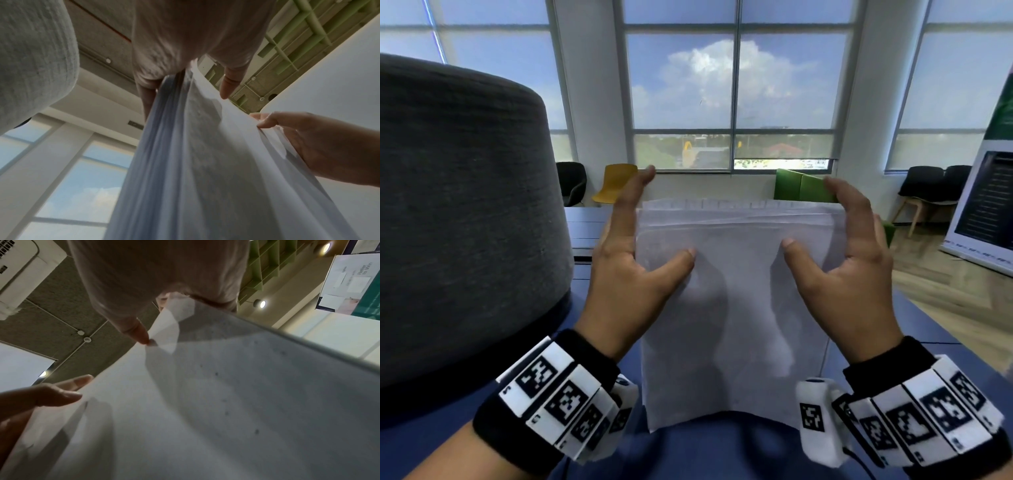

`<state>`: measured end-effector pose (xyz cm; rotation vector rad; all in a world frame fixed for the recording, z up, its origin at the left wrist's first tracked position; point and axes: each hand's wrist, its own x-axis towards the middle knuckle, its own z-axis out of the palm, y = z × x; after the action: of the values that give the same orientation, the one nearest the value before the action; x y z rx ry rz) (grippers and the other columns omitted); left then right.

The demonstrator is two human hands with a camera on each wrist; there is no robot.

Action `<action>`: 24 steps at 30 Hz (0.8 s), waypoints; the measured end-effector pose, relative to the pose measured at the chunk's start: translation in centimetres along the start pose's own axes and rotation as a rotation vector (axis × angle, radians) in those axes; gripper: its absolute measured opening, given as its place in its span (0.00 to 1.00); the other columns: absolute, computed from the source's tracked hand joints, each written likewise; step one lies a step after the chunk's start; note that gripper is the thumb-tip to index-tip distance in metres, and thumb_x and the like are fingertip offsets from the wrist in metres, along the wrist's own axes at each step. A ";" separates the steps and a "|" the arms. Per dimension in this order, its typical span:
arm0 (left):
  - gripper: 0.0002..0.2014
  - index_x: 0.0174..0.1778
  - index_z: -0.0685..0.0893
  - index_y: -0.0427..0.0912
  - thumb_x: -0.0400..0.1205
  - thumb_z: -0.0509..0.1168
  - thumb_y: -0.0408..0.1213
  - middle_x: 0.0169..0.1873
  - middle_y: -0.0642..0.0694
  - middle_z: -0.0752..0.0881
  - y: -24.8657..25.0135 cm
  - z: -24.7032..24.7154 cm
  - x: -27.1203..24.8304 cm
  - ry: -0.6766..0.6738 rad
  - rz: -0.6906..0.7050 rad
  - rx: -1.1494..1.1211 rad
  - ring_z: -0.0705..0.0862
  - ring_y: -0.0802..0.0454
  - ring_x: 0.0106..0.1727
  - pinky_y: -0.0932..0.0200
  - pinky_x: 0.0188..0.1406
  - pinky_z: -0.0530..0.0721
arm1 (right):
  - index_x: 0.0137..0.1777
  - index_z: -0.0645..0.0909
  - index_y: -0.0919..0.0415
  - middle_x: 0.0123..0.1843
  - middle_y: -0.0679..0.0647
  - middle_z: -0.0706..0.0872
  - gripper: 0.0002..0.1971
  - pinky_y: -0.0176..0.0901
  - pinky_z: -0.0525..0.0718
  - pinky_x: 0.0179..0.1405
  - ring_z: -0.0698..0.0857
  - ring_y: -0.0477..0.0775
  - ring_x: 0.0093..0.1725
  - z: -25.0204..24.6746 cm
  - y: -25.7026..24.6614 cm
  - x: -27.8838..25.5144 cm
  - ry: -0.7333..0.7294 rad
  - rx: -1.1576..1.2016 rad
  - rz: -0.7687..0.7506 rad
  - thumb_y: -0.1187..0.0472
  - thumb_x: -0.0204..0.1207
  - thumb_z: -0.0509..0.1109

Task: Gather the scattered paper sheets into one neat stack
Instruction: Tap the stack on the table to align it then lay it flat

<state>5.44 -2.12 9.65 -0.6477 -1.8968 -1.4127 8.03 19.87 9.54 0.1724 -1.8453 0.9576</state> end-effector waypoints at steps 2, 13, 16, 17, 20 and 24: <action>0.29 0.66 0.74 0.70 0.68 0.72 0.49 0.62 0.52 0.79 0.1 -0.1 0.2 -0.043 0.008 0.092 0.80 0.62 0.62 0.49 0.61 0.86 | 0.71 0.73 0.37 0.60 0.51 0.72 0.30 0.05 0.62 0.49 0.72 0.28 0.50 0.0 -0.1 0.1 -0.071 -0.026 0.012 0.58 0.69 0.76; 0.24 0.60 0.78 0.71 0.67 0.70 0.56 0.58 0.51 0.78 -0.2 -0.5 0.9 -0.067 -0.023 0.192 0.77 0.70 0.56 0.59 0.57 0.85 | 0.64 0.81 0.46 0.63 0.54 0.77 0.25 0.06 0.62 0.50 0.73 0.35 0.51 -0.2 -0.1 0.8 -0.056 -0.075 -0.002 0.60 0.66 0.77; 0.20 0.58 0.79 0.63 0.70 0.71 0.54 0.58 0.49 0.80 -0.5 -0.5 0.7 -0.035 -0.030 0.148 0.82 0.58 0.56 0.50 0.51 0.89 | 0.59 0.82 0.49 0.61 0.56 0.78 0.20 0.08 0.66 0.48 0.74 0.25 0.49 -0.1 0.2 0.7 -0.021 -0.040 -0.020 0.61 0.66 0.78; 0.20 0.58 0.78 0.60 0.70 0.71 0.53 0.57 0.49 0.80 -0.5 -0.5 0.5 -0.024 -0.039 0.131 0.83 0.53 0.56 0.47 0.49 0.90 | 0.57 0.81 0.49 0.60 0.56 0.79 0.19 0.09 0.67 0.47 0.73 0.22 0.49 -0.1 0.3 0.7 -0.015 -0.014 -0.018 0.61 0.66 0.78; 0.24 0.65 0.71 0.59 0.76 0.73 0.43 0.55 0.59 0.79 -0.1 -0.2 -0.3 -0.008 -0.049 0.051 0.85 0.57 0.53 0.50 0.48 0.91 | 0.59 0.79 0.47 0.60 0.54 0.79 0.20 0.13 0.69 0.50 0.74 0.25 0.52 0.0 0.4 0.5 -0.012 0.029 -0.024 0.61 0.69 0.77; 0.42 0.76 0.53 0.58 0.78 0.70 0.23 0.60 0.64 0.75 -1.3 0.9 -2.1 0.027 -0.152 -0.140 0.83 0.75 0.53 0.77 0.49 0.82 | 0.71 0.67 0.47 0.56 0.45 0.82 0.33 0.30 0.83 0.51 0.85 0.41 0.51 0.3 0.4 -0.6 -0.002 0.236 0.106 0.68 0.70 0.75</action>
<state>5.62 -1.60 7.08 -0.5566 -1.8710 -1.6532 7.91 19.78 8.83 0.2200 -1.7535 1.2498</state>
